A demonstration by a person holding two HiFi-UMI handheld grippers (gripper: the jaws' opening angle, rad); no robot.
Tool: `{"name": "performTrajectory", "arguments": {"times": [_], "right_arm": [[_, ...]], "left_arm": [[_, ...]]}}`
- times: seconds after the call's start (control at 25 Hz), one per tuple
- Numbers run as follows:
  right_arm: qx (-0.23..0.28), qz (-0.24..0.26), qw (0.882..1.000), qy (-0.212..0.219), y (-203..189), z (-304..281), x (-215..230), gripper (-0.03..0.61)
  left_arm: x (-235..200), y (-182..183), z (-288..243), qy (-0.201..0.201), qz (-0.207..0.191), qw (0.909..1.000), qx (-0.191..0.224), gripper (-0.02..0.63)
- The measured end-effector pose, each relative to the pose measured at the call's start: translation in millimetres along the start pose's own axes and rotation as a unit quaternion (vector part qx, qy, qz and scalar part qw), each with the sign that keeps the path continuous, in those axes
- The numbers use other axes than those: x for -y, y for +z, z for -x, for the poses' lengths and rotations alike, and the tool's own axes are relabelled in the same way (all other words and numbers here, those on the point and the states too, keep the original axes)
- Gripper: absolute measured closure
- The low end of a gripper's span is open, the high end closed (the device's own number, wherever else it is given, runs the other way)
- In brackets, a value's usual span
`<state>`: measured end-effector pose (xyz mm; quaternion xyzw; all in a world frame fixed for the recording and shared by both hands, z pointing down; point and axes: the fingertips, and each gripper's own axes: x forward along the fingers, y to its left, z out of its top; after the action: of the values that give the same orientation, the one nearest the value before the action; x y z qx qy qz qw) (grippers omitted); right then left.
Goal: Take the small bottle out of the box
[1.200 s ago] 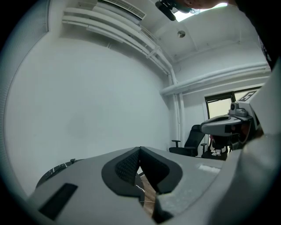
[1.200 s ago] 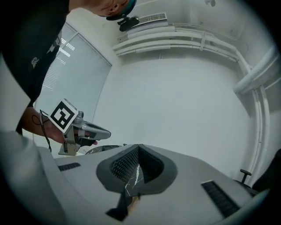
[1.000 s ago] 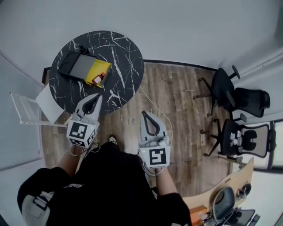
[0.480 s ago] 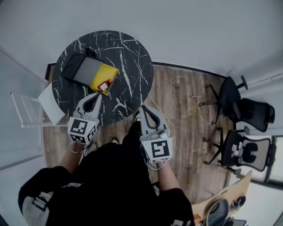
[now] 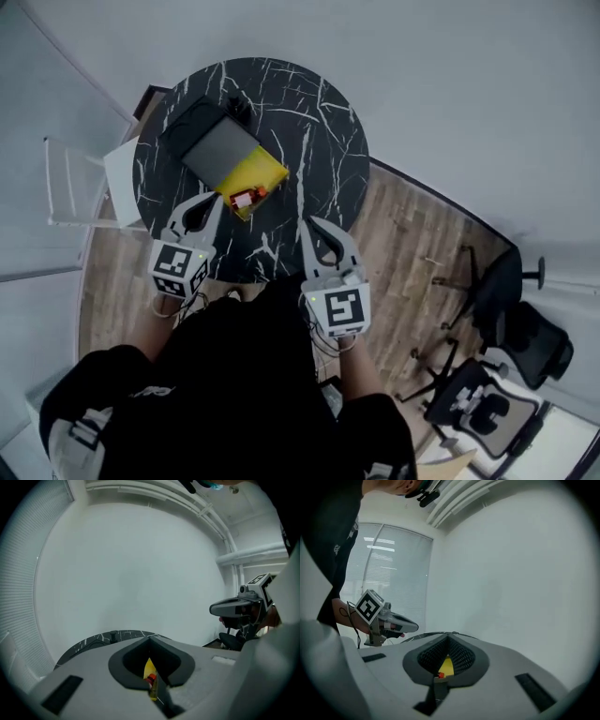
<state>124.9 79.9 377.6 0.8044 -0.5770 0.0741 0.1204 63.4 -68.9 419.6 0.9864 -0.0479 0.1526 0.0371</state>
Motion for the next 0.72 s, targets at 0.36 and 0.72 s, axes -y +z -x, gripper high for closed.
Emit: {"name": "performTrajectory", "arguments": {"times": [0.36, 0.72], "right_arm": [[-0.047, 0.03, 0.984, 0.168, -17, -85, 21, 0.583], [-0.09, 0.048, 0.949, 0.297, -45, -137, 12, 0.583]], "left_arm": [[-21, -24, -36, 0.106, 0.057, 0.9912, -0.055, 0.615], [-27, -51, -45, 0.198, 0.121, 0.969, -0.084, 0.615]]}}
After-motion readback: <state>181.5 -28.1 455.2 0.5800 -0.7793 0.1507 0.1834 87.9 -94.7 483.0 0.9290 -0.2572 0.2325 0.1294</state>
